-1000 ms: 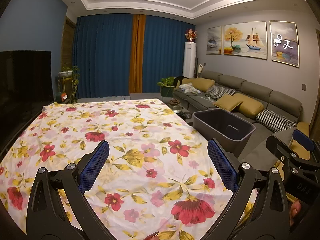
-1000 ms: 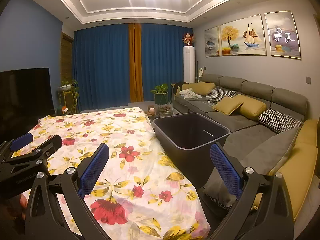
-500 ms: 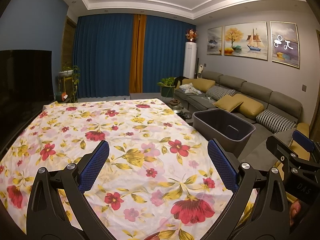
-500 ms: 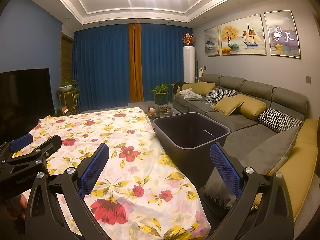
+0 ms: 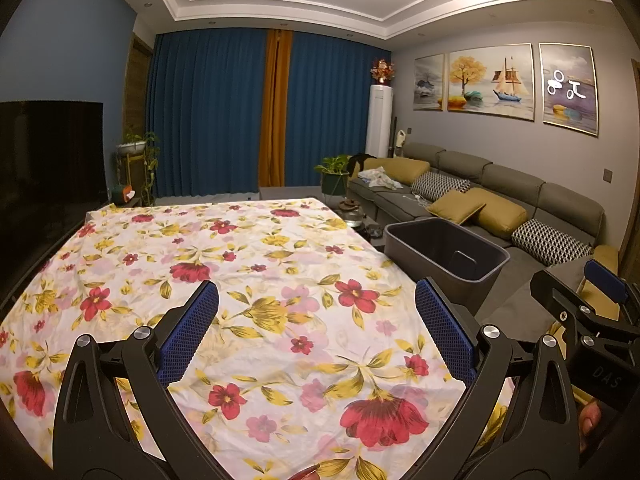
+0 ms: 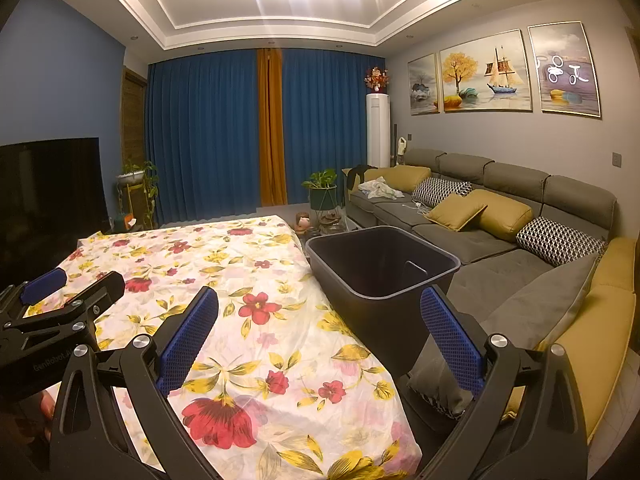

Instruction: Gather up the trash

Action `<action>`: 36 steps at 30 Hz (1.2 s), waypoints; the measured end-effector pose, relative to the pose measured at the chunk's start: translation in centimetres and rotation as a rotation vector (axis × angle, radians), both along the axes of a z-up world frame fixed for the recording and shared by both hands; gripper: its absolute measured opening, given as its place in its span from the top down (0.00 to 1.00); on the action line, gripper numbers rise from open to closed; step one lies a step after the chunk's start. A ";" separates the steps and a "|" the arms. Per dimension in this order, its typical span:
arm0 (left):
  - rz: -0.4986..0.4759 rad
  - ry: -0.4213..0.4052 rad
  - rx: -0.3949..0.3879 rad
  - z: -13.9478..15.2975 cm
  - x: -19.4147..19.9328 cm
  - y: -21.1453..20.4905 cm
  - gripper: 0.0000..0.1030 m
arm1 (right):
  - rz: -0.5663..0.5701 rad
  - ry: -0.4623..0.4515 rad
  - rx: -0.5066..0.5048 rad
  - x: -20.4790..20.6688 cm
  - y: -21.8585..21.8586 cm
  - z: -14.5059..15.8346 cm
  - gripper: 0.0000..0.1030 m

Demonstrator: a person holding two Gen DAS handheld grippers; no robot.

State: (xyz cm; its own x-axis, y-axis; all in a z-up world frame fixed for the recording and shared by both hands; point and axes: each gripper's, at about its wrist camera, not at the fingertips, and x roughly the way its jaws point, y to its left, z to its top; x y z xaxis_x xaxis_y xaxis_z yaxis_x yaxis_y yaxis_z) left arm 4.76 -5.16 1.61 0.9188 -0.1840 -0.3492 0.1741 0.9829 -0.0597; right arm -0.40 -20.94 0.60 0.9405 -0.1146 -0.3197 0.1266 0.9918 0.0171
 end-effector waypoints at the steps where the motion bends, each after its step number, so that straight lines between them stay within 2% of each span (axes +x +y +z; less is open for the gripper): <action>1: 0.000 0.000 0.000 0.0 0.0 0.0 0.06 | -0.001 0.000 -0.001 0.0 0.0 0.0 0.05; 36: -0.002 -0.001 0.000 -0.1 -0.2 -0.2 0.06 | -0.004 -0.008 0.002 -0.1 0.1 0.3 0.05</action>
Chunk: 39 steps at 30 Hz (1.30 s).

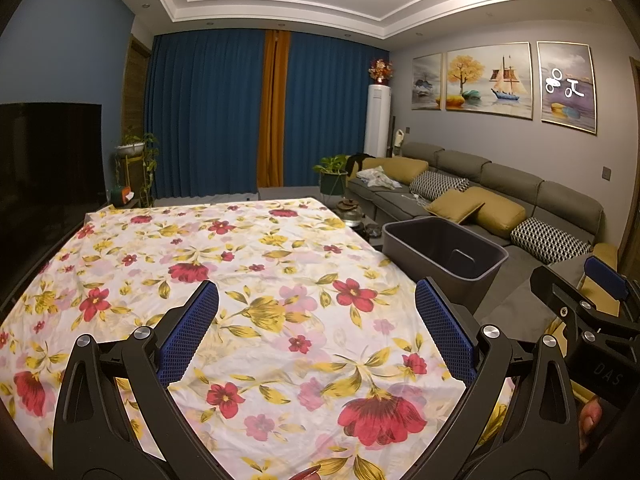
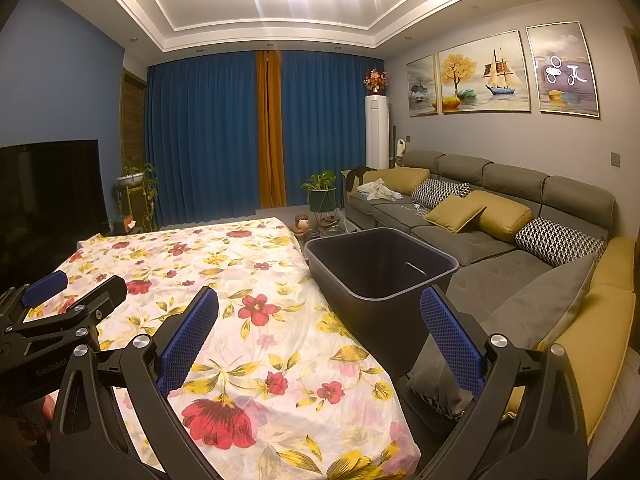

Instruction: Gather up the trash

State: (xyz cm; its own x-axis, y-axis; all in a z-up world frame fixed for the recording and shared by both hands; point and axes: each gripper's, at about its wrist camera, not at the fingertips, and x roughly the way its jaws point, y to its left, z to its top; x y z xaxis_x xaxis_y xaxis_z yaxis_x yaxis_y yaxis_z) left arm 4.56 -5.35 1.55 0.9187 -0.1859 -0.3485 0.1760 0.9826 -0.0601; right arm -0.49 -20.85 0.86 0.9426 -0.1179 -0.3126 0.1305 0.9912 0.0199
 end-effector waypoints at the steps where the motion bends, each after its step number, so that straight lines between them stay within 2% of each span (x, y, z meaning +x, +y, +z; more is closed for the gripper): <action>1: 0.000 0.000 0.001 0.0 0.1 0.0 0.06 | 0.000 0.000 0.000 0.0 0.0 0.0 0.05; 39: -0.005 -0.008 0.006 0.2 -0.1 -0.5 0.06 | -0.002 0.000 0.001 -0.1 -0.2 0.0 0.05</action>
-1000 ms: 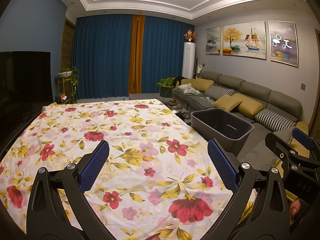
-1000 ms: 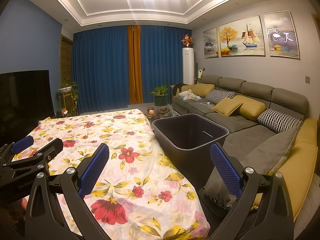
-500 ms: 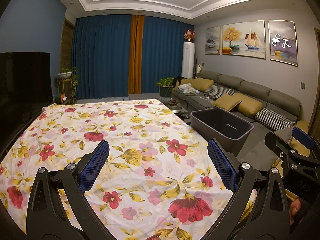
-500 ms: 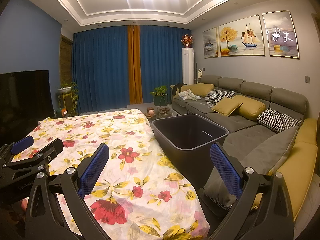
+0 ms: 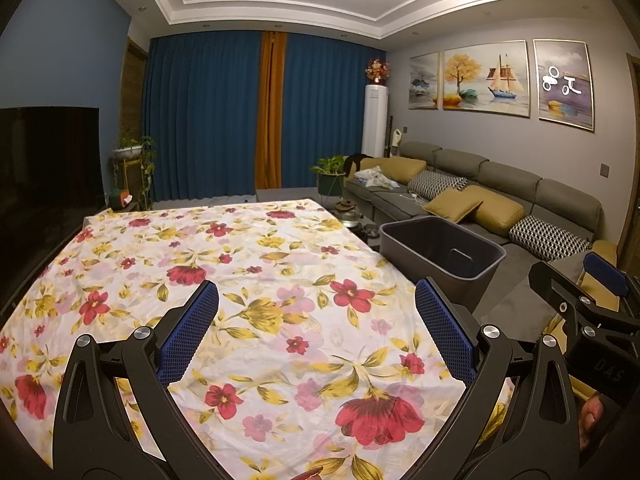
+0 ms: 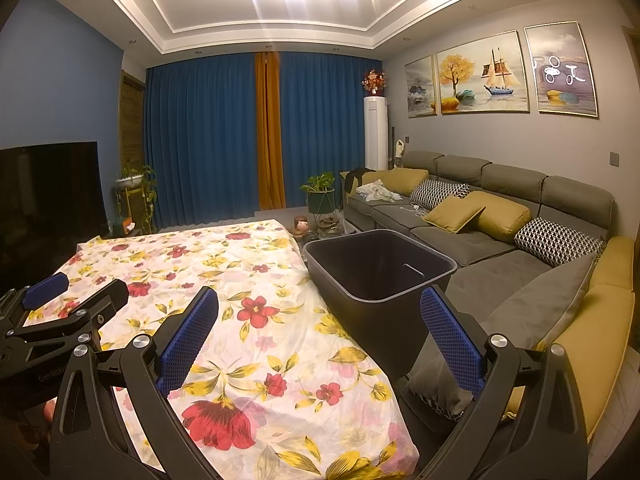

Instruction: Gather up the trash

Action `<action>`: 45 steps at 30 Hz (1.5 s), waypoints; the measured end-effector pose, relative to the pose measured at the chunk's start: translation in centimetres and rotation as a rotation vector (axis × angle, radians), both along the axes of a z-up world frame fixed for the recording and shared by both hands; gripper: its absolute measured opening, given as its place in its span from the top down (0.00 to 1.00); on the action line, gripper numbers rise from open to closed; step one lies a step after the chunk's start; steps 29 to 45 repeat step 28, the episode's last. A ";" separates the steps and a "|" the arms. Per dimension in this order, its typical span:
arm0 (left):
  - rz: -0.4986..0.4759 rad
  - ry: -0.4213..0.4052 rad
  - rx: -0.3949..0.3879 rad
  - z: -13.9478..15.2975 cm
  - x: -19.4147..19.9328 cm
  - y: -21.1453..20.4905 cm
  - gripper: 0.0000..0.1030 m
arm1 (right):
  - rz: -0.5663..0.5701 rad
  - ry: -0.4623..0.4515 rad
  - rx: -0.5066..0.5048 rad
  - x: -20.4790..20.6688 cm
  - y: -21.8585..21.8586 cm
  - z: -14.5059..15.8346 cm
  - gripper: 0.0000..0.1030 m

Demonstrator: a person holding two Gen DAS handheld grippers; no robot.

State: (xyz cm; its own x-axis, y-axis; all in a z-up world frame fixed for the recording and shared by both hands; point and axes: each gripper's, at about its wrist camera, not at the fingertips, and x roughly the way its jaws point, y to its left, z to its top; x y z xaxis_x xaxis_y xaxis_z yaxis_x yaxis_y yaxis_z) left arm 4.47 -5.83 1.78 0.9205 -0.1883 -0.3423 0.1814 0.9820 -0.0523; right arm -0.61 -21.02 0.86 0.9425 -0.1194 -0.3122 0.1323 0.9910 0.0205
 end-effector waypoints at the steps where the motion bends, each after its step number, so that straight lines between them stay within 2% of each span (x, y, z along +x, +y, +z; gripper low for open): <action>1: 0.002 -0.003 0.002 0.1 0.1 0.0 0.06 | 0.000 0.000 0.000 0.0 0.0 0.0 0.05; 4: 0.001 -0.014 0.012 0.1 0.0 -0.1 0.07 | -0.003 0.000 0.001 0.0 0.1 0.2 0.05; 7: -0.003 -0.027 0.029 0.2 -0.1 -0.2 0.18 | -0.005 0.001 0.004 0.0 0.1 0.4 0.05; 9: -0.013 -0.024 0.033 0.2 -0.1 -0.3 0.19 | -0.007 0.000 0.004 0.0 0.2 0.5 0.05; 17: -0.018 -0.019 0.039 0.2 -0.1 -0.4 0.18 | -0.012 -0.004 0.007 0.0 0.3 0.4 0.05; 23: 0.003 -0.004 0.038 0.0 0.1 0.0 0.09 | -0.013 -0.004 0.007 0.0 0.3 0.4 0.05; 28: -0.020 0.000 0.015 0.1 -0.1 0.2 0.08 | -0.013 -0.005 0.008 -0.1 0.3 0.3 0.05; 45: -0.020 0.000 0.015 0.1 -0.1 0.2 0.08 | -0.013 -0.005 0.008 -0.1 0.3 0.3 0.05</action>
